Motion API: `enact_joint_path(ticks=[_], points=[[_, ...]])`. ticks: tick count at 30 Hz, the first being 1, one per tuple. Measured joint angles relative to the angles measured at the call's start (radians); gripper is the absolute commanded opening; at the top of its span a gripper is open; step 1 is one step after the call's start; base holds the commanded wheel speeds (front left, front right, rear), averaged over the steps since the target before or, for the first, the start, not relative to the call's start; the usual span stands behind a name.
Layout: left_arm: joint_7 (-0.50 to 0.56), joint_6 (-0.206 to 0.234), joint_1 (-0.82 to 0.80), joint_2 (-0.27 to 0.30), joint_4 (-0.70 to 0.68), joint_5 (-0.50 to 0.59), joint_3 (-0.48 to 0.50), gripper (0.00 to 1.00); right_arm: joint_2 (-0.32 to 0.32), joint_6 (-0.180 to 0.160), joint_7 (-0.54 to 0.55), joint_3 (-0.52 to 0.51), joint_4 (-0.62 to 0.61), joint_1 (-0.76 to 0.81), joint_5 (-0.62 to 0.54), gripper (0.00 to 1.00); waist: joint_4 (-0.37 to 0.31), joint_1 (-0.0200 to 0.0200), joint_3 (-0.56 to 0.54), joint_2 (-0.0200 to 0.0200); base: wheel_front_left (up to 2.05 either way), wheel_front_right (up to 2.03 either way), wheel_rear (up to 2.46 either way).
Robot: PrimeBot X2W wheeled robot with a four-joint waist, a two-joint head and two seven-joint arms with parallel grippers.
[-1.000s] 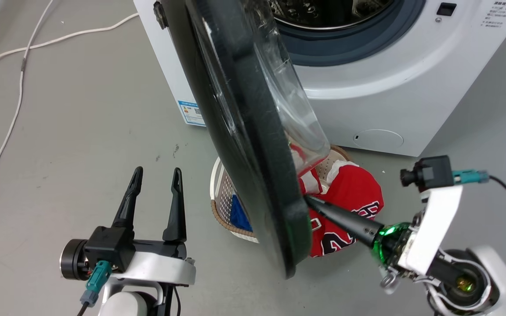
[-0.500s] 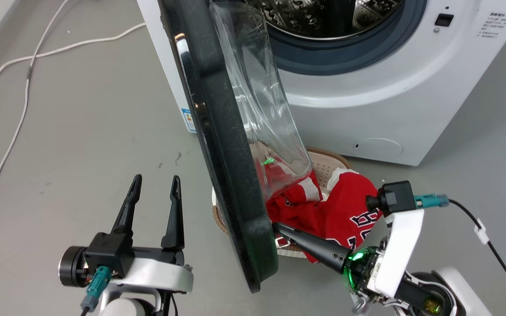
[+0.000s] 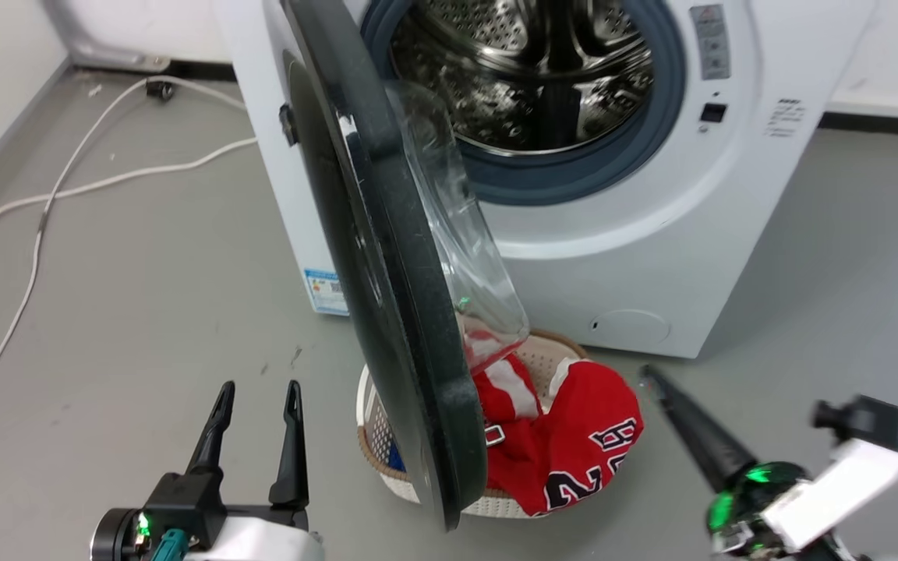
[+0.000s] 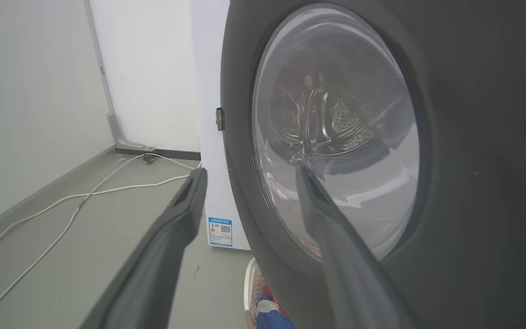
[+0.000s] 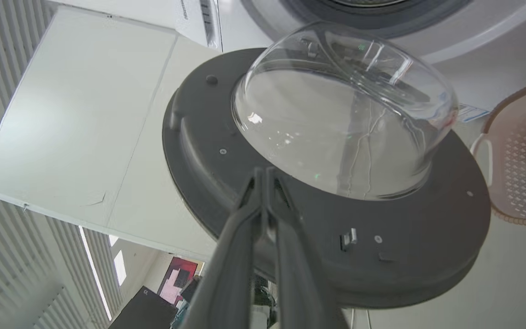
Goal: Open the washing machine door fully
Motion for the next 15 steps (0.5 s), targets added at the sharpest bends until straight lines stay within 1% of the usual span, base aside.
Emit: enact_joint_path(ticks=[1,2,3,6,8,10,13,15], points=[[0.000,0.000,0.006,0.000,-0.001,0.000,0.003,1.00,0.002,0.000,-0.033,-0.017,-0.011,0.011,-0.013,0.33,-0.005,0.0000,-0.008,0.0000,0.00,0.00,0.00],[0.000,0.000,0.011,0.000,-0.002,0.000,0.005,1.00,0.007,0.000,-0.072,-0.040,-0.016,0.020,-0.026,0.74,-0.012,0.0000,-0.014,0.0000,0.00,0.00,0.00],[0.000,0.000,0.015,0.000,-0.003,0.000,0.007,1.00,0.012,0.000,-0.105,-0.063,-0.021,0.028,-0.028,1.00,-0.018,0.0000,-0.020,0.0000,0.00,0.00,0.00],[0.000,-0.002,0.023,0.000,-0.006,0.002,0.011,1.00,0.016,0.000,-0.205,-0.132,-0.036,0.040,-0.047,1.00,-0.035,0.0000,-0.031,0.0000,0.00,0.00,0.00],[0.000,-0.003,0.026,0.000,-0.006,0.003,0.011,1.00,0.018,0.000,-0.293,-0.181,-0.036,0.052,-0.081,1.00,-0.043,0.0000,-0.036,0.0000,0.00,0.00,0.00],[0.000,-0.003,0.027,0.000,-0.007,0.003,0.013,1.00,0.011,0.000,-0.379,-0.214,-0.025,0.056,-0.140,1.00,-0.051,0.0000,-0.039,0.0000,0.00,0.00,0.00],[0.000,-0.002,0.030,0.000,-0.009,0.003,0.015,1.00,-0.023,0.000,-0.504,-0.219,-0.017,0.058,-0.258,1.00,-0.061,0.0001,-0.042,0.0000,0.00,0.00,0.00],[0.000,-0.002,0.034,0.000,-0.010,0.003,0.018,1.00,-0.039,0.000,-0.551,-0.229,0.001,0.059,-0.346,1.00,-0.069,0.0000,-0.043,0.0000,0.00,0.00,0.00]])
